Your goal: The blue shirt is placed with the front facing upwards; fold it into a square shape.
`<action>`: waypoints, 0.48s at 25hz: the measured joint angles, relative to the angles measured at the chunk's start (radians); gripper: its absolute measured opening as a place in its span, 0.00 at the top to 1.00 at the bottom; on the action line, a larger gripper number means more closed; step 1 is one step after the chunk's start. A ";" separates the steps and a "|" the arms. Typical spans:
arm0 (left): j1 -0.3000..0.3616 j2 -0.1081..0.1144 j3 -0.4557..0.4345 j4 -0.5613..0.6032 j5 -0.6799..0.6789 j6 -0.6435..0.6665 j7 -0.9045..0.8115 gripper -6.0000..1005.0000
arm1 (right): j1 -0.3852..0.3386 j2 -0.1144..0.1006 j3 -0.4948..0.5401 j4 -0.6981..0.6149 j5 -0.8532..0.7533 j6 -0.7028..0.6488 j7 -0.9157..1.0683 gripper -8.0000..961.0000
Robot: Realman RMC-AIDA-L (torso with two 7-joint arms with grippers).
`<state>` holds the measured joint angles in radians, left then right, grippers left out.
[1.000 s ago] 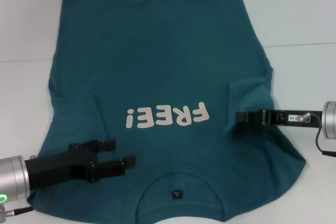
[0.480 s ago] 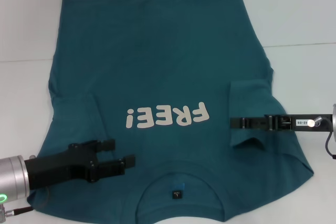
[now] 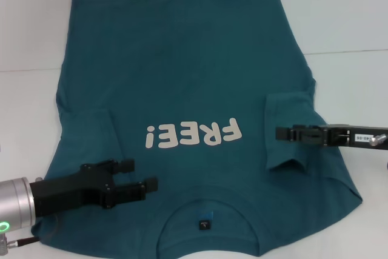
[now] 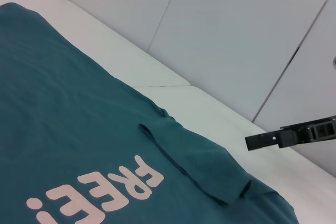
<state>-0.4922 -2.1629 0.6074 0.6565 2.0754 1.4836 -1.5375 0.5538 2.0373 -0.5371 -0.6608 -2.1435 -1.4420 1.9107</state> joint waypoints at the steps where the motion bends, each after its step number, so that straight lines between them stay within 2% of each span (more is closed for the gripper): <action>1: 0.000 0.000 0.000 0.000 0.000 0.001 0.000 0.11 | -0.004 0.000 0.016 0.002 0.003 0.000 -0.020 0.20; 4: 0.000 0.000 0.000 0.000 0.000 0.008 0.000 0.11 | -0.022 -0.001 0.040 0.009 0.034 -0.002 -0.084 0.18; 12: 0.001 0.000 0.000 -0.002 -0.002 0.012 -0.001 0.11 | -0.077 -0.004 0.076 0.013 0.107 0.019 -0.140 0.02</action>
<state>-0.4916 -2.1629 0.6074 0.6550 2.0738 1.4954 -1.5385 0.4772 2.0335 -0.4610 -0.6481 -2.0363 -1.4226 1.7710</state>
